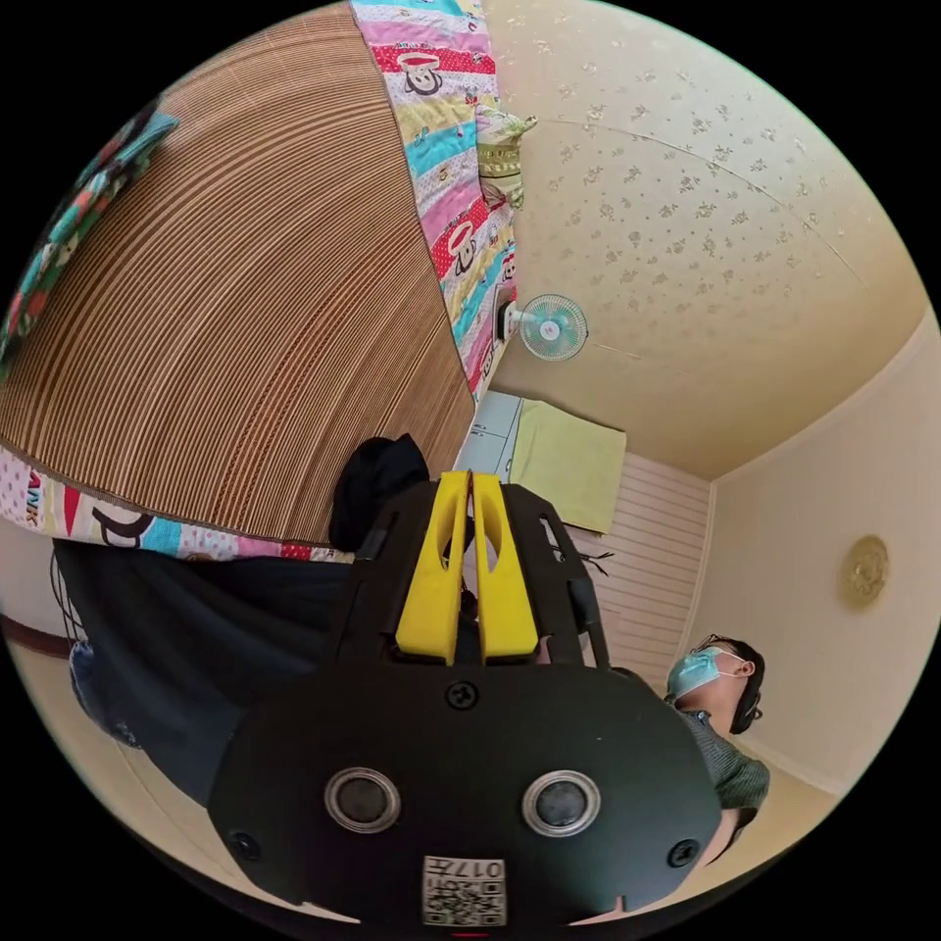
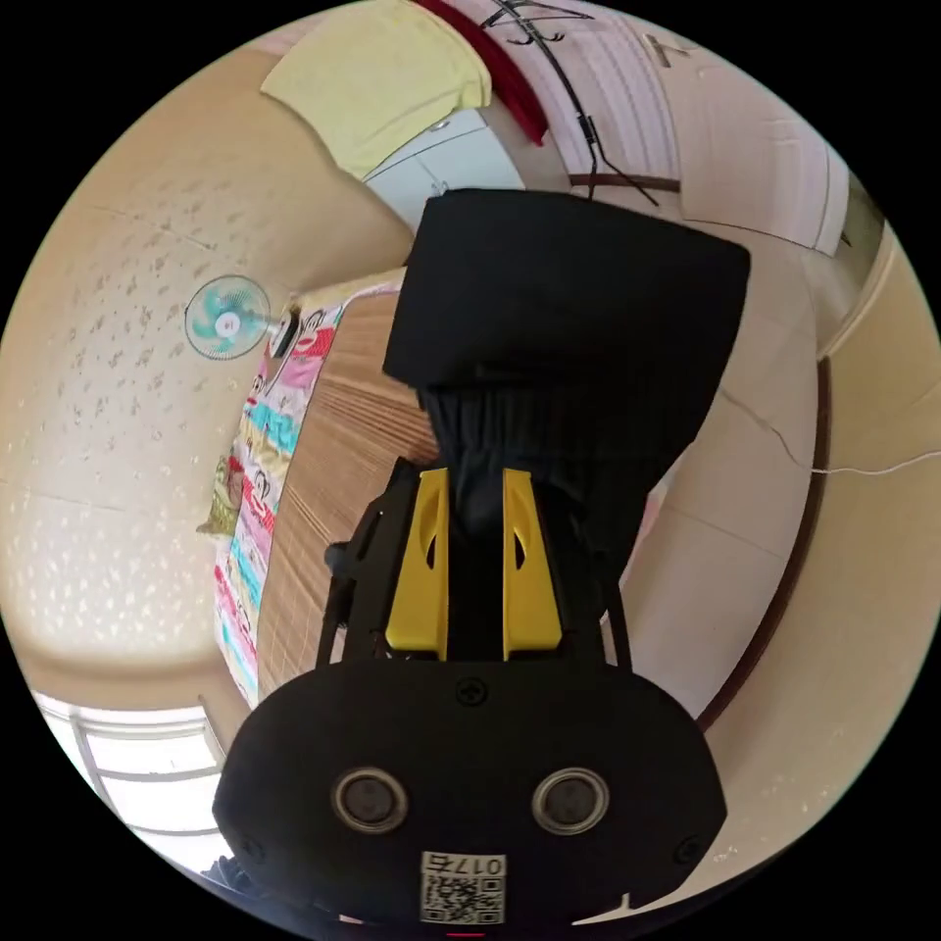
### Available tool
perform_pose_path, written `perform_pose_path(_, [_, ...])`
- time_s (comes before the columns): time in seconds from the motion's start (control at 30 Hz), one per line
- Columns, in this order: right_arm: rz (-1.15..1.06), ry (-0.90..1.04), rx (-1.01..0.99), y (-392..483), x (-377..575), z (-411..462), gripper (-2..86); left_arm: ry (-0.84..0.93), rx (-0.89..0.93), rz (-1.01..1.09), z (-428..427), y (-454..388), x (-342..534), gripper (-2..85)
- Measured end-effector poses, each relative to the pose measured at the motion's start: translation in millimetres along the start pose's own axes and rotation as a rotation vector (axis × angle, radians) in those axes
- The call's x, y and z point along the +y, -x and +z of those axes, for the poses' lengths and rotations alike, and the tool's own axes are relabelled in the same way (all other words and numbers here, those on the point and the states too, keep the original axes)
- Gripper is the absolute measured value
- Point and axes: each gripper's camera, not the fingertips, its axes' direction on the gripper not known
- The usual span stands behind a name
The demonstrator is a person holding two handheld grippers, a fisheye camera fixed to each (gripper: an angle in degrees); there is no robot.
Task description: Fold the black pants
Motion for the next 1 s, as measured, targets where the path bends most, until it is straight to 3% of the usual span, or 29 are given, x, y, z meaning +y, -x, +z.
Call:
perform_pose_path(0.17, [-0.122, 0.058, 0.073, 37, -41, -8, 9.4, -0.027, -0.078, -0.038, -8, 30, 24, -1.0])
perform_pose_path(0.33, [0.09, 0.206, -0.042, 78, -50, 20, 10.6, -0.103, -0.024, -0.049, -12, 46, 37, -1.0])
perform_pose_path(0.5, [0.215, 0.196, 0.033, 104, -56, 54, 12.3, -0.15, 0.08, -0.039, -4, 55, 48, -1.0])
perform_pose_path(0.77, [0.34, 0.362, 0.106, 152, -83, 115, 14.0, -0.23, 0.007, -0.065, -16, 72, 72, -0.9])
perform_pose_path(0.87, [0.188, 0.382, 0.125, 186, -74, 115, 11.7, -0.264, 0.062, -0.073, -13, 83, 77, -0.9])
perform_pose_path(1.0, [-0.163, 0.182, 0.2, 233, -39, 76, 8.2, -0.265, 0.054, -0.077, -4, 87, 81, -0.9])
